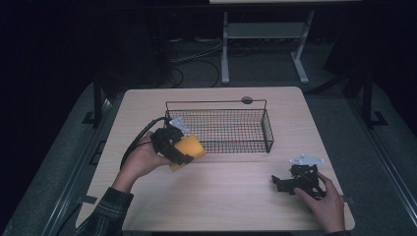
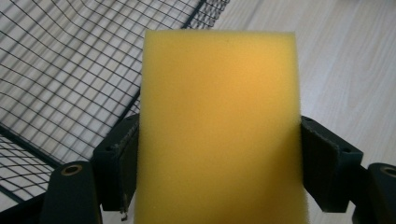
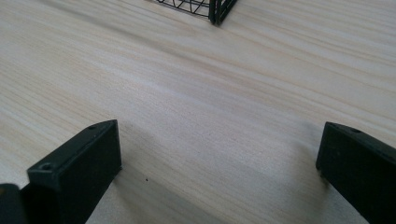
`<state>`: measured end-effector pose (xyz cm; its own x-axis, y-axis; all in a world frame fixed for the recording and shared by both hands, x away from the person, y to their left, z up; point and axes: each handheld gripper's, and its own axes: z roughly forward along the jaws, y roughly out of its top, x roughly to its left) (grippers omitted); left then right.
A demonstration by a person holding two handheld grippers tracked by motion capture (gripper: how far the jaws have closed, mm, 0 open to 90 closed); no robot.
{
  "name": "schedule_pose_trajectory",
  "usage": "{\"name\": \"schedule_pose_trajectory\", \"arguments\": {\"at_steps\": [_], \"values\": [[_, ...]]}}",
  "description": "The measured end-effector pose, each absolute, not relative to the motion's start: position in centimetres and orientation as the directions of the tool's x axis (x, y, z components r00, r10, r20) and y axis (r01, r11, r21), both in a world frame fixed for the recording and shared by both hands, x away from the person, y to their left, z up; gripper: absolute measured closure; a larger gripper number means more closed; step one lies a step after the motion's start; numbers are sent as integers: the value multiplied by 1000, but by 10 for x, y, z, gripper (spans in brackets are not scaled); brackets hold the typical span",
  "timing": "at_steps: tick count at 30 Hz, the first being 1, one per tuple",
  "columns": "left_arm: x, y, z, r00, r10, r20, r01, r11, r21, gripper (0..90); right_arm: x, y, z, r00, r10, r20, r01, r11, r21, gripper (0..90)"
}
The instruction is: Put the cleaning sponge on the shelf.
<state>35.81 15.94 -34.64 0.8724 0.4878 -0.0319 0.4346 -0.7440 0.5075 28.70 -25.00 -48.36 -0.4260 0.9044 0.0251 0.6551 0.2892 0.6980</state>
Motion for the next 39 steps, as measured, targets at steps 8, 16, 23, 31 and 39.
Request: {"name": "schedule_pose_trajectory", "arguments": {"at_steps": [8,16,23,31,39], "values": [[370,160,-338,866,499,-28,440,-736,515,237,287,-250,-484,-427,904,26,656,289,697,0],[384,160,-332,859,511,-16,446,-733,514,237,287,-250,-484,-427,904,26,656,289,697,0],[400,161,-326,851,525,-2,452,-731,512,238,287,-250,-484,-425,905,26,656,288,697,0],[421,163,-327,839,543,14,460,-724,514,239,287,-250,-484,-426,904,26,656,289,697,0],[441,166,-340,822,569,18,477,-706,524,239,287,-250,-484,-426,905,26,656,288,697,0]]}}
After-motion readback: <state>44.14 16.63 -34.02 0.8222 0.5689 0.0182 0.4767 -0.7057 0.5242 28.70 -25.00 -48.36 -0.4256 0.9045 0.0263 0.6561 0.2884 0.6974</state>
